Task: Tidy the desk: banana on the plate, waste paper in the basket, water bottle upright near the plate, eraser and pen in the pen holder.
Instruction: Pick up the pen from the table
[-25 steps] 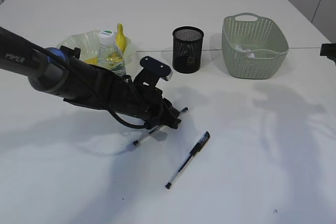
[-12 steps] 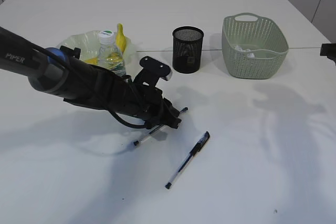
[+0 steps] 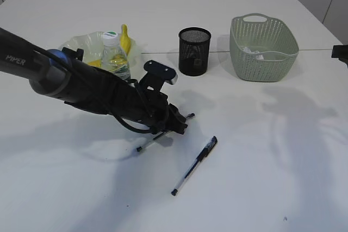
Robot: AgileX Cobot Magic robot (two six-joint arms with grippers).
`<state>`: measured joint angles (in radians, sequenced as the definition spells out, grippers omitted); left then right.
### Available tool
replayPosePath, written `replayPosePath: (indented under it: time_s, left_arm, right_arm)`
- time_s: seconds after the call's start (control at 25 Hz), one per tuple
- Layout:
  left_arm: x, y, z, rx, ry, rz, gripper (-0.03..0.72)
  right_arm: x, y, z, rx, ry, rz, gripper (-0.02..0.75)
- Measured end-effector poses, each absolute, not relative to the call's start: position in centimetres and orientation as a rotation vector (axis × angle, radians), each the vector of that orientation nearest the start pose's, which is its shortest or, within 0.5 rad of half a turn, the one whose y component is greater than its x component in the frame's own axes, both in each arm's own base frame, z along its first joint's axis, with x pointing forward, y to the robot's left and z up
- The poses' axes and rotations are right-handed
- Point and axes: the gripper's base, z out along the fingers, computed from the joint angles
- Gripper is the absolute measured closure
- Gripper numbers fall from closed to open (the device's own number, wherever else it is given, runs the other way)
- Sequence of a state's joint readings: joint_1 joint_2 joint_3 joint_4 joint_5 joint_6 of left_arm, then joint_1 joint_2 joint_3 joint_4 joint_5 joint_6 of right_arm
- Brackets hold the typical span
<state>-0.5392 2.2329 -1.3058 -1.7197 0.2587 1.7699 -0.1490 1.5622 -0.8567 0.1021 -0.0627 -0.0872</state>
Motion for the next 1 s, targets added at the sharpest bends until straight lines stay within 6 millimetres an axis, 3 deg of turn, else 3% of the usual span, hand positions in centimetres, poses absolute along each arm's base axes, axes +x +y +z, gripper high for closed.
replayPosePath:
  time_s: [0.4, 1.0]
  left_arm:
    - [37.0, -25.2, 8.6, 0.873, 2.276, -0.555, 0.535]
    - [35.9, -25.2, 8.9, 1.050, 2.350, -0.597, 0.484]
  right_arm:
    - [32.7, -5.0, 23.0, 0.178, 2.120, -0.086, 0.438]
    - [32.6, -4.9, 23.0, 0.178, 2.128, -0.085, 0.438]
